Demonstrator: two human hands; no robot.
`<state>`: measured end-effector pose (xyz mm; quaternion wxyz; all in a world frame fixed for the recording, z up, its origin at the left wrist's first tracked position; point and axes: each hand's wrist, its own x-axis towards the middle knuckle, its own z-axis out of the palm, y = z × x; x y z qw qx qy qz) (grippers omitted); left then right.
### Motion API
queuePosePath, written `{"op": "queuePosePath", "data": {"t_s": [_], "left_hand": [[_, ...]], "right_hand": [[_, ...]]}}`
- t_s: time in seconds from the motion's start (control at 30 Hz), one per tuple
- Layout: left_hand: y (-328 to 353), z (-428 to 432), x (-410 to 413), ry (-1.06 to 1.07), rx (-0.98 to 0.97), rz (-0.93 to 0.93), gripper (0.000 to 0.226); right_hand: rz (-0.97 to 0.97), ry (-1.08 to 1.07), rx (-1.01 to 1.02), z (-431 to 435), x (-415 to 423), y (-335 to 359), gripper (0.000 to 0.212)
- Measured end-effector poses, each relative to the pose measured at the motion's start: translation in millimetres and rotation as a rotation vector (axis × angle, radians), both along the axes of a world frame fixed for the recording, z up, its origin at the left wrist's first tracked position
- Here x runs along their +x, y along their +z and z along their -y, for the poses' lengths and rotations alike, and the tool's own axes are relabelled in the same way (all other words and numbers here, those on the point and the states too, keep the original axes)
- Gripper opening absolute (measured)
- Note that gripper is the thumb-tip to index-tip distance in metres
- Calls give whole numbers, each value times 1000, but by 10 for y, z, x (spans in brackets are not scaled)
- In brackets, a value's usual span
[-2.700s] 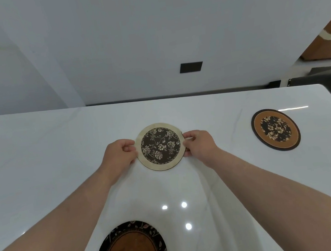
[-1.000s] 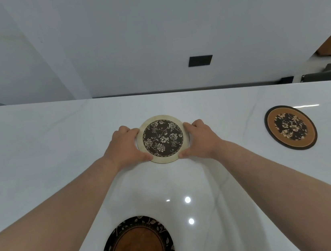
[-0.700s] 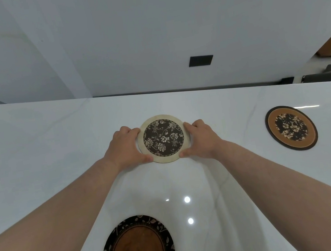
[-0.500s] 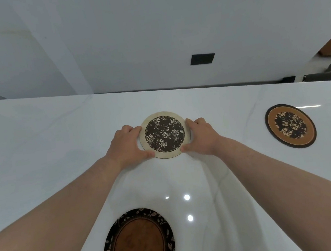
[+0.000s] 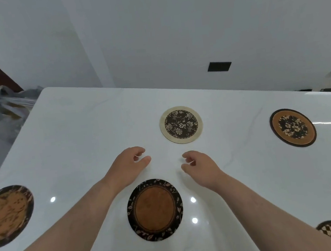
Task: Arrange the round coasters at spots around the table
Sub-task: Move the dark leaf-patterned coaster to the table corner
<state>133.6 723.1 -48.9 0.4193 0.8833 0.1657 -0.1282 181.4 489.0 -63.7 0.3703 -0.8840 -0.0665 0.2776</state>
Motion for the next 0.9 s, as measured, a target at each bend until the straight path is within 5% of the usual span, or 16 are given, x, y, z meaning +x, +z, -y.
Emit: {"op": "queuePosePath", "data": {"t_s": [0.9], "left_hand": [[420,-558,-1949,-31,-147,-24,31]], "right_hand": [[47,-214,52,-519,-1894,744,15]]}}
